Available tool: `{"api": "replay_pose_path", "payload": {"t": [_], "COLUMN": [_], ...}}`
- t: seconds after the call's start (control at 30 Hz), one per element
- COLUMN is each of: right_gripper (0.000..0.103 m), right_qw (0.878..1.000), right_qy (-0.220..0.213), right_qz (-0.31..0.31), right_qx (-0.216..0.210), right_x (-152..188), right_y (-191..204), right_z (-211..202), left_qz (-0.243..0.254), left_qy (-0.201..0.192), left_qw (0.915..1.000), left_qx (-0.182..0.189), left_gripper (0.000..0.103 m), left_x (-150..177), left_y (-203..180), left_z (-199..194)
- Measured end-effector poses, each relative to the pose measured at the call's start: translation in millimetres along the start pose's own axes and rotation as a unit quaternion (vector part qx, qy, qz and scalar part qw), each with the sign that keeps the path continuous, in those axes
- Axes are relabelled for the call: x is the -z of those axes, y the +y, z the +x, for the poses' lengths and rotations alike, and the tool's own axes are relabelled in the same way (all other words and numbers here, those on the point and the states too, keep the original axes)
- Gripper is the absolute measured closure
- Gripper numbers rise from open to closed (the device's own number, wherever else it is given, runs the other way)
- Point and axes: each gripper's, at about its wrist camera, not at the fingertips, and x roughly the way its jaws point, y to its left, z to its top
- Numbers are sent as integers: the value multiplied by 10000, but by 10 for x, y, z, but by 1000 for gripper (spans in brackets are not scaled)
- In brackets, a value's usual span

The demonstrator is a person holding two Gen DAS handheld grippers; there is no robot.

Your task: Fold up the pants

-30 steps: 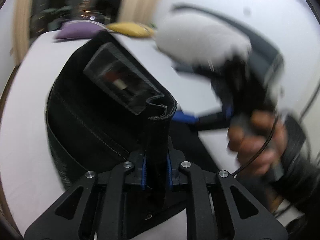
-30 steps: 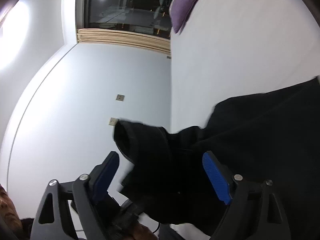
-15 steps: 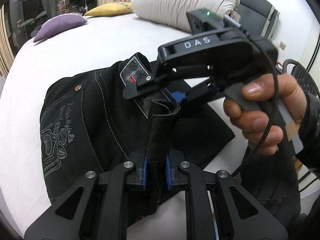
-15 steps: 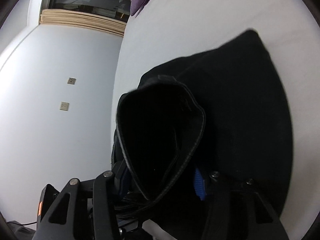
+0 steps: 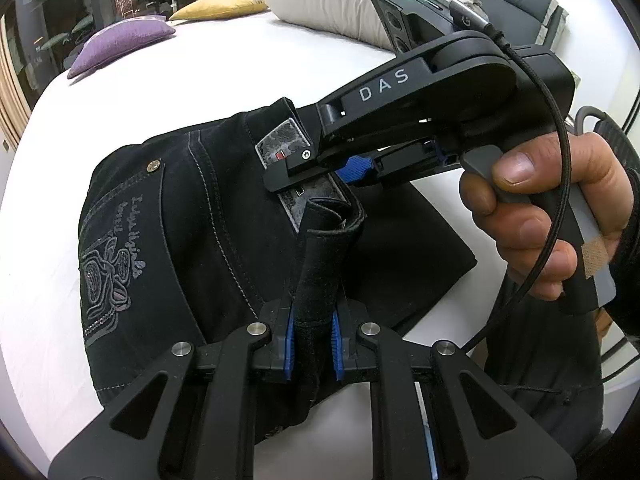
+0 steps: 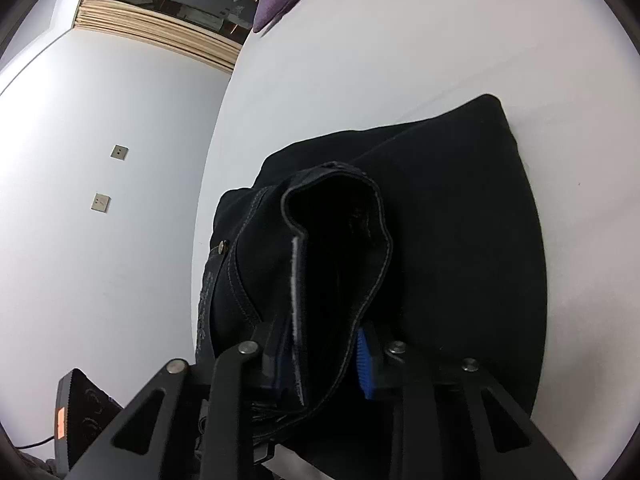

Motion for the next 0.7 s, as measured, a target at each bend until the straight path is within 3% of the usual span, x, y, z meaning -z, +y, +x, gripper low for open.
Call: {"api": "replay_pose_path", "payload": {"t": [0.2,0.43,0.7], "right_gripper": [85,88,89], "right_qw": [9997,9989,9991], "right_qy": [-101,-237,-342], "right_qz": [-202,-395,-219], "right_qx": [108,59,-146], "right_x": [34,-22,-141], "right_y": [105,161,-132], "right_z": [-53,-248,-461], "left_qz": [-3,108,530], "left_qy": [22,-26,34], "left_qw": [10000,9999,9984], "left_qx": [14,124,185], "left_gripper": [91,91,90], "left_x": [-85,-265,-515], "left_y": [-44,-151,-426], "left_z": [56,73,275]}}
